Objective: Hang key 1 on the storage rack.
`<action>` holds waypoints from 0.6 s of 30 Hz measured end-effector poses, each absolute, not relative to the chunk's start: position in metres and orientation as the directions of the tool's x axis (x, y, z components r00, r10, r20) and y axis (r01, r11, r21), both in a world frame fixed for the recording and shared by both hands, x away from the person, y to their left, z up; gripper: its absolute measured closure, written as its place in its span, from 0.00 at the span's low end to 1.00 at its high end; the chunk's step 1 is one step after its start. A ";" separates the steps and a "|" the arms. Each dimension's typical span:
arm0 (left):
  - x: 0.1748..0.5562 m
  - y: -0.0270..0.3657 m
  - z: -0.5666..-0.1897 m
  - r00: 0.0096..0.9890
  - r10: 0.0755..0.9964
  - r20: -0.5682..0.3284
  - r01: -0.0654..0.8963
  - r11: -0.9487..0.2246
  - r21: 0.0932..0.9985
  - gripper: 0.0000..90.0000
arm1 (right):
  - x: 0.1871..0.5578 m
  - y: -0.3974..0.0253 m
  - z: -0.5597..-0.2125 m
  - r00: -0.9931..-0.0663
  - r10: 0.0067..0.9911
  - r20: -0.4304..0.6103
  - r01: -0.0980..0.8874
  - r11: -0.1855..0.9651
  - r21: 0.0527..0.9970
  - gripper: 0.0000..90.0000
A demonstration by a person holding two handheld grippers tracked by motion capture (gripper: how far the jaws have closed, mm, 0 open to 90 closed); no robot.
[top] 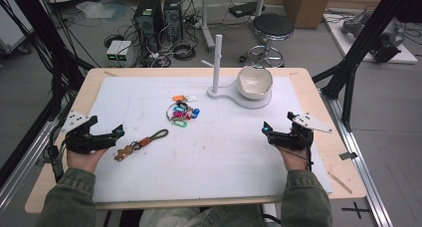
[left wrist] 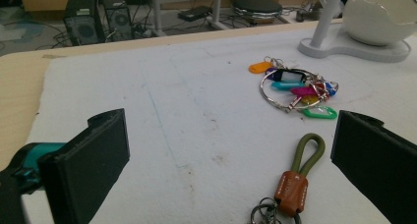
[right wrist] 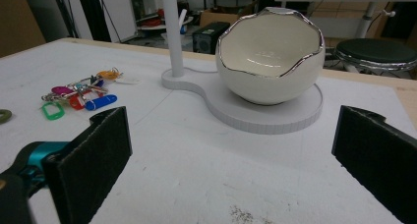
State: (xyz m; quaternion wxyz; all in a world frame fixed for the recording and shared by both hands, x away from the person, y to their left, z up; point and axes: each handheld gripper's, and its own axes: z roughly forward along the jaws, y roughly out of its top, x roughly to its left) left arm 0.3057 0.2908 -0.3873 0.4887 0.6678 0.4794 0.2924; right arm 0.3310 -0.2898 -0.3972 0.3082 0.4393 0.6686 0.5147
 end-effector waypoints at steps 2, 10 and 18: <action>0.306 0.290 -0.387 0.373 0.925 -0.076 0.357 -0.068 0.932 0.02 | 0.331 -0.290 -0.397 -0.428 0.903 0.036 0.271 0.090 0.958 0.01; 0.310 0.283 -0.388 0.407 0.910 -0.082 0.369 -0.082 0.926 0.02 | 0.331 -0.288 -0.398 -0.440 0.897 0.047 0.274 0.085 0.958 0.01; 0.315 0.271 -0.389 0.433 0.899 -0.067 0.375 -0.112 0.920 0.02 | 0.331 -0.289 -0.397 -0.434 0.899 0.056 0.275 0.073 0.959 0.01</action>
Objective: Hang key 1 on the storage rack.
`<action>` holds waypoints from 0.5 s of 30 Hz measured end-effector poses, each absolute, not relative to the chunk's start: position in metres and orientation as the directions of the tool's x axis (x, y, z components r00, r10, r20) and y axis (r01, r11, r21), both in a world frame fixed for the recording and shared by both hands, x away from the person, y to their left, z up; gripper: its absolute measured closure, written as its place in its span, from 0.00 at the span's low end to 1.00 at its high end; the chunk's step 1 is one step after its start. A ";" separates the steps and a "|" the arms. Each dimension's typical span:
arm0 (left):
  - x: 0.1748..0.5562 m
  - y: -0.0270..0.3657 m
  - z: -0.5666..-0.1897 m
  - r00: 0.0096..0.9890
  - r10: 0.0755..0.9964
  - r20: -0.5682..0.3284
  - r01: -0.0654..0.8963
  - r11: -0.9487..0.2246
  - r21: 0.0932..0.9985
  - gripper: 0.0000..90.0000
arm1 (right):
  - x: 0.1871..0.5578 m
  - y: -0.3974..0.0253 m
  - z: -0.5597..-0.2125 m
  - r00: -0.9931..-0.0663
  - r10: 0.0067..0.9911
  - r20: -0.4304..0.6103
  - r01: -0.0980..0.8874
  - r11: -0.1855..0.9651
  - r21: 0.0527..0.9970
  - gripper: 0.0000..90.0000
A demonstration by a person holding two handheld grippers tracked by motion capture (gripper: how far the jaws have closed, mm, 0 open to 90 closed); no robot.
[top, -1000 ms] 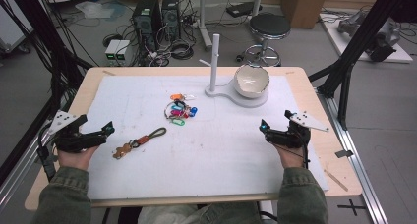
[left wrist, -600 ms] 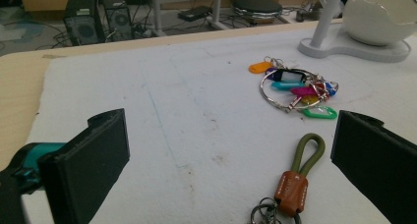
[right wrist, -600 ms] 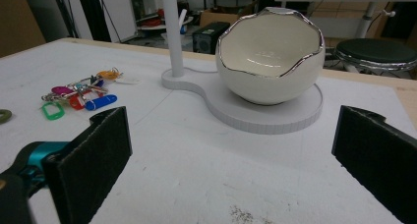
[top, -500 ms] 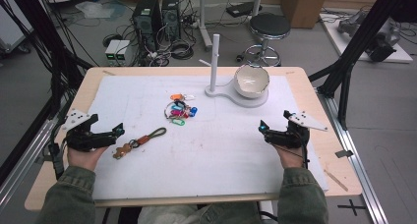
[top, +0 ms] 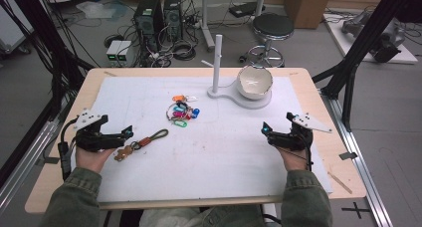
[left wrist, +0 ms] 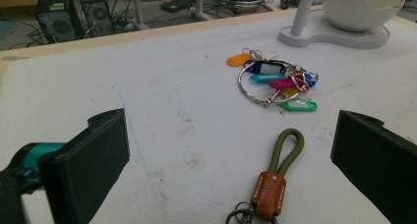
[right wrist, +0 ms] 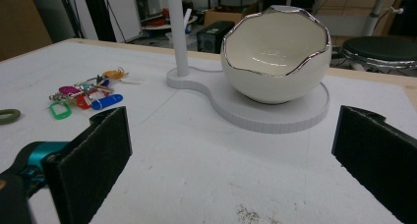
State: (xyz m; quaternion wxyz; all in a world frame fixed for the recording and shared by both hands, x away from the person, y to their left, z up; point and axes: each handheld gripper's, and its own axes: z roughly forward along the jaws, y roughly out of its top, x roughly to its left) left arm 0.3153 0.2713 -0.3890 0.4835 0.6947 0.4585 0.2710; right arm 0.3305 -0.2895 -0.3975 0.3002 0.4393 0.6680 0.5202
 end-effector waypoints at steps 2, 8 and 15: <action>0.318 0.269 -0.390 0.434 0.898 -0.065 0.378 -0.116 0.919 0.02 | 0.330 -0.289 -0.397 -0.432 0.900 0.056 0.277 0.073 0.958 0.01; 0.321 0.264 -0.394 0.446 0.894 -0.051 0.390 -0.143 0.910 0.02 | 0.329 -0.290 -0.398 -0.429 0.902 0.052 0.276 0.076 0.958 0.01; 0.325 0.260 -0.397 0.463 0.885 -0.050 0.400 -0.158 0.903 0.02 | 0.329 -0.290 -0.398 -0.429 0.902 0.050 0.283 0.081 0.956 0.01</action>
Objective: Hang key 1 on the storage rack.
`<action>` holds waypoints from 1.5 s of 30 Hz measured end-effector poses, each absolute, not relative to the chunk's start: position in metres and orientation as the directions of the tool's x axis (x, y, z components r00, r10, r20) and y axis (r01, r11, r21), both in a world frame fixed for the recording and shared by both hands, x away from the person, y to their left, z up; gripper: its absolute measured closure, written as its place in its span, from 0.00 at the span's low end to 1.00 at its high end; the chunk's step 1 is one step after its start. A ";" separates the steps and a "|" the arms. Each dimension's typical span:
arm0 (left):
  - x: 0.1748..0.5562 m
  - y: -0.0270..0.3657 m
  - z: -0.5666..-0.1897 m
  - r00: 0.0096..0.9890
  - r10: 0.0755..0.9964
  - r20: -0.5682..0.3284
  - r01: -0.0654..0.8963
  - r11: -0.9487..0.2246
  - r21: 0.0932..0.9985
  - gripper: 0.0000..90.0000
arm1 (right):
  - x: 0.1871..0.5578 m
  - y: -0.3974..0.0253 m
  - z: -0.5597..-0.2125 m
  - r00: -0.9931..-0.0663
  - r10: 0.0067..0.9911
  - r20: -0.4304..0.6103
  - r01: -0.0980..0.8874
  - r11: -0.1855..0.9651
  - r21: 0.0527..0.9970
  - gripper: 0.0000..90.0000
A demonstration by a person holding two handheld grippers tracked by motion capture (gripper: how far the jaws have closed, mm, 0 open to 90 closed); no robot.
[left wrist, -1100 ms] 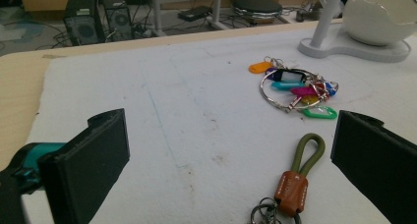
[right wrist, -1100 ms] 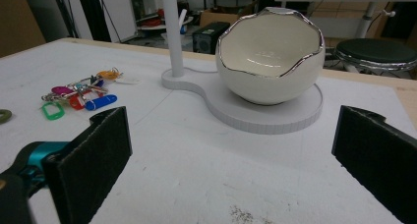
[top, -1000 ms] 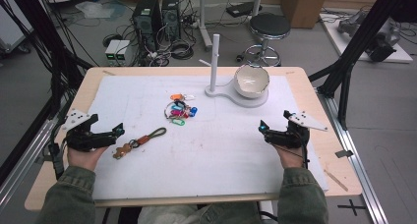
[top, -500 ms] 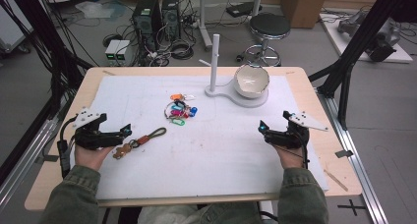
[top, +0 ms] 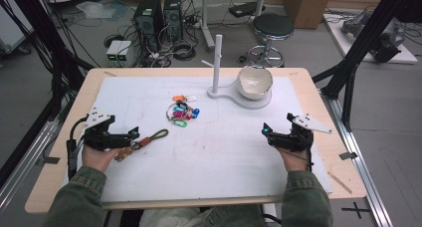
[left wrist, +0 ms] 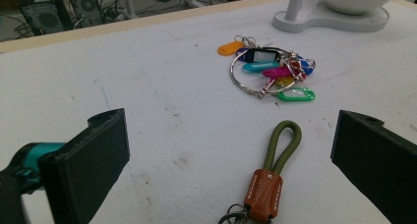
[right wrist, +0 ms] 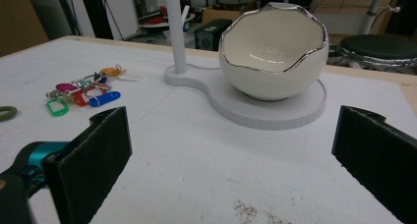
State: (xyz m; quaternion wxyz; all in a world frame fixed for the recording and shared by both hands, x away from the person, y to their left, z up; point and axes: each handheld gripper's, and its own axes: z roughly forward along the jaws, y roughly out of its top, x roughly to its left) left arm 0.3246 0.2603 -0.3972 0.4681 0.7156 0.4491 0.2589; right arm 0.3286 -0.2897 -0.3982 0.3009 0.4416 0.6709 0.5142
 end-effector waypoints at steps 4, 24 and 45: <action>0.327 0.256 -0.400 0.479 0.877 -0.046 0.418 -0.181 0.890 0.02 | 0.329 -0.290 -0.398 -0.431 0.901 0.044 0.281 0.087 0.956 0.01; 0.341 0.241 -0.423 0.593 0.803 -0.059 0.533 -0.337 0.776 0.02 | 0.329 -0.288 -0.399 -0.433 0.901 0.034 0.288 0.102 0.952 0.01; 0.350 0.236 -0.435 0.591 0.803 -0.071 0.612 -0.390 0.688 0.15 | 0.329 -0.290 -0.399 -0.427 0.904 0.032 0.288 0.103 0.952 0.01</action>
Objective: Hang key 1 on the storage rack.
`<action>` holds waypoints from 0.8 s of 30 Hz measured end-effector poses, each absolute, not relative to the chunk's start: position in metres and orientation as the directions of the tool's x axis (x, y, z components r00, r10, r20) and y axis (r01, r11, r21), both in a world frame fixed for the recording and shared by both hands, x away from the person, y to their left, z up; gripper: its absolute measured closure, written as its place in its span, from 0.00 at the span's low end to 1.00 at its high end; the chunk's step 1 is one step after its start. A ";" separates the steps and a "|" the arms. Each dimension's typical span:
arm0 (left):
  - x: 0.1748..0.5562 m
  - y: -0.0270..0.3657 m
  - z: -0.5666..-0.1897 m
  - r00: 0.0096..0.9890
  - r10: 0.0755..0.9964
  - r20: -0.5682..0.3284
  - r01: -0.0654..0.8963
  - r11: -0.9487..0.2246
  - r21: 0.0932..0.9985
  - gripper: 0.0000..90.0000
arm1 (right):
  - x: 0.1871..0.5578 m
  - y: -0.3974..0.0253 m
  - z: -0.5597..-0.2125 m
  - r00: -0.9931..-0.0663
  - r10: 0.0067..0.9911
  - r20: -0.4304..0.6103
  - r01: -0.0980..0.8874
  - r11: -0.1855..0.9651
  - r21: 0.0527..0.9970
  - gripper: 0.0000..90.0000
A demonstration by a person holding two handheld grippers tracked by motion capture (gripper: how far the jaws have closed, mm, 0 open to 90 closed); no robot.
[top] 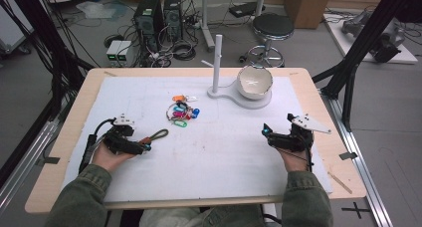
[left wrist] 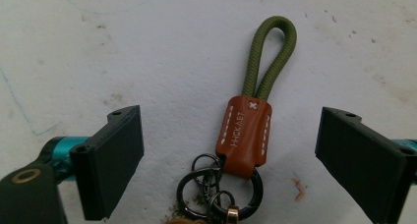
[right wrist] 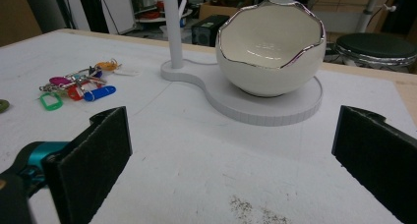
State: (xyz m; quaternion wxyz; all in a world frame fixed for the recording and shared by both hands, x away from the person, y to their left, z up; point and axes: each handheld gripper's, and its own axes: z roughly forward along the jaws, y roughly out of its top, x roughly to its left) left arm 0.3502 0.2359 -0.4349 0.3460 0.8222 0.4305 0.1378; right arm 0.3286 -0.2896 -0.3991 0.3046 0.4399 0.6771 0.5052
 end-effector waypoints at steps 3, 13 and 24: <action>0.350 0.235 -0.435 0.592 0.803 -0.067 0.613 -0.395 0.684 0.21 | 0.329 -0.289 -0.399 -0.431 0.902 0.025 0.281 0.108 0.954 0.01; 0.347 0.233 -0.436 0.620 0.784 -0.034 0.593 -0.440 0.675 0.47 | 0.329 -0.289 -0.399 -0.431 0.902 0.029 0.286 0.106 0.952 0.01; 0.347 0.236 -0.435 0.641 0.767 -0.032 0.571 -0.448 0.688 0.78 | 0.330 -0.291 -0.400 -0.420 0.907 0.029 0.289 0.104 0.952 0.01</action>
